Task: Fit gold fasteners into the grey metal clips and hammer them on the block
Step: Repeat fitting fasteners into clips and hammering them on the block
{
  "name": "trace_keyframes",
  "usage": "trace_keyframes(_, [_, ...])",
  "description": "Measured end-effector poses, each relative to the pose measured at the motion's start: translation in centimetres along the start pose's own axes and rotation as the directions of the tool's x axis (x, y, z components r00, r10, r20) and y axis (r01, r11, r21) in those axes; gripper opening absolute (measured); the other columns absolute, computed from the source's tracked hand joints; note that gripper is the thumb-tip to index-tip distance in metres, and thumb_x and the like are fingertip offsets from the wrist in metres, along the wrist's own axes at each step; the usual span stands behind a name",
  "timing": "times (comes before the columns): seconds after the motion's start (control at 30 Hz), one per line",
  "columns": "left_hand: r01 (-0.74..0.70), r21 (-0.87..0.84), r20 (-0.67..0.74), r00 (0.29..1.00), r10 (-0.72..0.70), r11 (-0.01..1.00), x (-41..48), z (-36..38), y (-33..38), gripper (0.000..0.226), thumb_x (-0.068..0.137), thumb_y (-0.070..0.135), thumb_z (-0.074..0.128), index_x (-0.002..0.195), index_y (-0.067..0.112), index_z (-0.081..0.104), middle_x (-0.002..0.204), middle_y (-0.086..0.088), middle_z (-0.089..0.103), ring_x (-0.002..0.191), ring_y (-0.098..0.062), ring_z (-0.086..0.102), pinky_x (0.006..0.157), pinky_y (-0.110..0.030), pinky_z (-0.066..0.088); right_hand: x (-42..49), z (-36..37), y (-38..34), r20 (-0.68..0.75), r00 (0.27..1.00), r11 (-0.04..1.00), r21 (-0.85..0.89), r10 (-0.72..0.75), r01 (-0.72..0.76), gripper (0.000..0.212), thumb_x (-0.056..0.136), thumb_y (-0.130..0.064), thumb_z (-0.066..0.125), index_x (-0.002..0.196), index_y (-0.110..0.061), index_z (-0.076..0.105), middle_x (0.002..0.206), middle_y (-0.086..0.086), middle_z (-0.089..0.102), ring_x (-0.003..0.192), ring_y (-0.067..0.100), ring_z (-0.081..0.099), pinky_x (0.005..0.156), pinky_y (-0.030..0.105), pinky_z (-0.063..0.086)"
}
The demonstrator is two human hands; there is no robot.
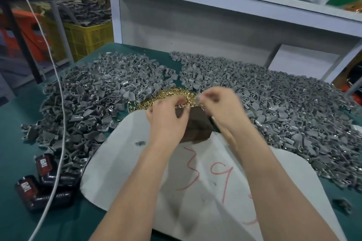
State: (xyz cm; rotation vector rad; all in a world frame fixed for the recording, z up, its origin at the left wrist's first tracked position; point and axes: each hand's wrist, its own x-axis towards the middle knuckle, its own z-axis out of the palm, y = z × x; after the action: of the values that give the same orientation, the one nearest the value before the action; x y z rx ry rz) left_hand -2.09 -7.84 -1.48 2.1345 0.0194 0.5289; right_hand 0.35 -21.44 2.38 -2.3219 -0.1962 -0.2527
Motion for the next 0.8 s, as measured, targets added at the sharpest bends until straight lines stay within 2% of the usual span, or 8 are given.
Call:
trace_keyframes(0.03, [0.04, -0.064, -0.07, 0.997, -0.045, 0.997, 0.1, -0.3, -0.1, 0.023, 0.092, 0.026, 0.058, 0.114, 0.027, 0.064, 0.115, 0.011, 0.064, 0.118, -0.016, 0.047, 0.104, -0.037, 0.03, 1.0, -0.7, 0.0, -0.155, 0.986, 0.996, 0.061, 0.068, -0.059, 0.009, 0.092, -0.027, 0.058, 0.099, -0.028, 0.064, 0.098, -0.01, 0.067, 0.082, 0.002, 0.059, 0.073, 0.016, 0.048])
trace_keyframes(0.1, [0.101, -0.24, -0.222, 0.962, -0.156, 0.966, 0.5, -0.8, -0.3, 0.024, 0.092, 0.022, 0.057, 0.116, 0.025, 0.062, 0.117, 0.009, 0.061, 0.119, -0.016, 0.048, 0.107, -0.042, 0.033, 3.1, -2.2, 0.2, -0.371, 0.898, 0.969, 0.147, 0.238, -0.197, 0.046, 0.093, -0.033, 0.056, 0.136, -0.021, 0.046, 0.13, 0.0, 0.055, 0.108, 0.013, 0.057, 0.09, 0.027, 0.047])
trace_keyframes(0.2, [0.157, -0.516, -0.32, 0.876, -0.36, 0.842, 0.8, -1.4, -0.8, 0.021, 0.093, 0.015, 0.052, 0.108, 0.029, 0.054, 0.116, 0.009, 0.055, 0.114, -0.011, 0.05, 0.101, -0.028, 0.037, 4.6, -1.2, 0.0, -0.304, 0.907, 0.944, -0.06, 0.293, -0.325, 0.072, 0.092, -0.036, 0.056, 0.15, -0.029, 0.013, 0.155, 0.014, 0.021, 0.133, 0.031, 0.037, 0.109, 0.052, 0.032])
trace_keyframes(0.3, [0.18, -0.738, -0.296, 0.78, -0.551, 0.651, 1.5, -1.6, -1.7, 0.02, 0.093, 0.009, 0.049, 0.106, 0.024, 0.052, 0.116, 0.002, 0.055, 0.106, -0.01, 0.052, 0.094, -0.022, 0.04, 4.8, 3.8, -2.0, -0.04, 0.999, 0.977, -0.212, 0.009, -0.018, 0.05, 0.094, -0.025, 0.054, 0.141, -0.028, 0.04, 0.144, 0.005, 0.045, 0.109, 0.017, 0.054, 0.107, 0.045, 0.039])
trace_keyframes(0.37, [0.174, -0.802, -0.285, 0.73, -0.621, 0.572, 1.8, -1.7, -2.3, 0.018, 0.093, 0.008, 0.049, 0.107, 0.02, 0.052, 0.114, 0.0, 0.054, 0.1, -0.011, 0.051, 0.088, -0.018, 0.039, 5.3, 7.5, -3.3, 0.126, 0.988, 0.957, -0.264, -0.093, 0.123, 0.034, 0.095, -0.02, 0.051, 0.127, -0.028, 0.057, 0.134, 0.0, 0.056, 0.115, 0.019, 0.056, 0.107, 0.042, 0.039])
trace_keyframes(0.53, [0.152, -0.81, -0.326, 0.686, -0.651, 0.566, 2.0, -1.7, -2.9, 0.018, 0.093, 0.01, 0.049, 0.099, 0.026, 0.052, 0.113, 0.0, 0.054, 0.09, -0.003, 0.051, 0.067, -0.001, 0.037, 7.2, 13.8, -5.5, 0.376, 0.922, 0.815, -0.56, 0.09, 0.149, 0.043, 0.094, -0.019, 0.051, 0.135, -0.028, 0.048, 0.146, 0.006, 0.041, 0.134, 0.032, 0.033, 0.108, 0.053, 0.025])
trace_keyframes(0.67, [0.154, -0.814, -0.322, 0.683, -0.655, 0.56, 2.0, -1.6, -2.9, 0.02, 0.092, 0.008, 0.049, 0.106, 0.021, 0.053, 0.12, -0.004, 0.054, 0.091, -0.002, 0.052, 0.064, 0.001, 0.037, 7.7, 14.6, -5.5, 0.32, 0.942, 0.833, -0.546, 0.103, 0.094, 0.027, 0.093, -0.02, 0.052, 0.118, -0.013, 0.059, 0.13, 0.01, 0.052, 0.124, 0.031, 0.042, 0.105, 0.05, 0.029])
trace_keyframes(0.8, [0.165, -0.784, -0.324, 0.715, -0.62, 0.599, 1.8, -1.6, -2.6, 0.024, 0.091, 0.007, 0.047, 0.1, 0.029, 0.051, 0.123, -0.007, 0.052, 0.096, -0.011, 0.054, 0.073, -0.006, 0.041, 7.0, 12.8, -5.6, 0.133, 0.991, 0.984, -0.174, -0.008, 0.032, 0.018, 0.094, -0.02, 0.049, 0.084, -0.01, 0.06, 0.08, 0.004, 0.059, 0.075, 0.02, 0.054, 0.071, 0.029, 0.041])
